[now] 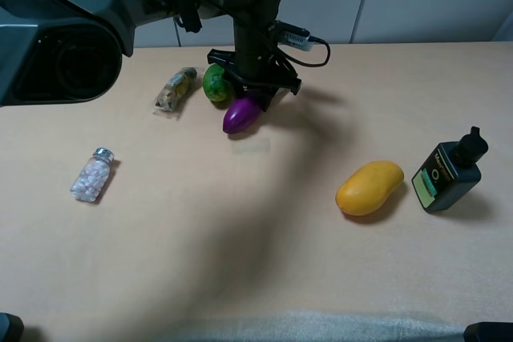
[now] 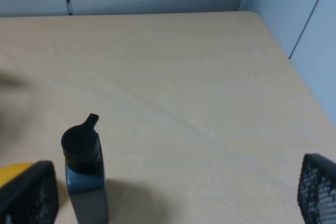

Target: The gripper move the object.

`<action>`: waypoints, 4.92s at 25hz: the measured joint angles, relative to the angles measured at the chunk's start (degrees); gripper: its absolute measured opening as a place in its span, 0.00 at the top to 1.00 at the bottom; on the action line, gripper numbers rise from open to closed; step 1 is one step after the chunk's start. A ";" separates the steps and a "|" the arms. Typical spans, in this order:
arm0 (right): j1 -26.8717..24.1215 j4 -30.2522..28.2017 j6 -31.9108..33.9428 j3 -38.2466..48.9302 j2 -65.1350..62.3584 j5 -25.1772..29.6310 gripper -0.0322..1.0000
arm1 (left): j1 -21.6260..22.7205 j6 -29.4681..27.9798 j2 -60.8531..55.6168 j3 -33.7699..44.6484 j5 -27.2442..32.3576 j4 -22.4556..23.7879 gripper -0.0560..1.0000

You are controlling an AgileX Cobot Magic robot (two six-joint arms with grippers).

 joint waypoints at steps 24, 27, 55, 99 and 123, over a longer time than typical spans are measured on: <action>0.00 0.00 0.00 0.00 0.00 0.00 0.30 | -0.93 0.68 0.05 0.00 0.00 0.84 0.21; 0.00 0.00 0.00 0.00 0.00 0.00 0.30 | -0.93 0.68 0.05 0.00 0.00 0.84 0.20; 0.00 0.00 0.00 0.00 0.00 0.00 0.30 | -0.30 -0.30 -46.25 30.96 -3.08 13.11 0.20; 0.00 0.00 0.00 0.00 0.00 0.00 0.30 | 36.44 9.30 -147.40 98.16 -0.09 -3.01 0.20; 0.00 0.00 0.00 0.00 0.00 0.00 0.30 | 36.44 10.46 -147.54 98.66 -1.23 -3.18 0.20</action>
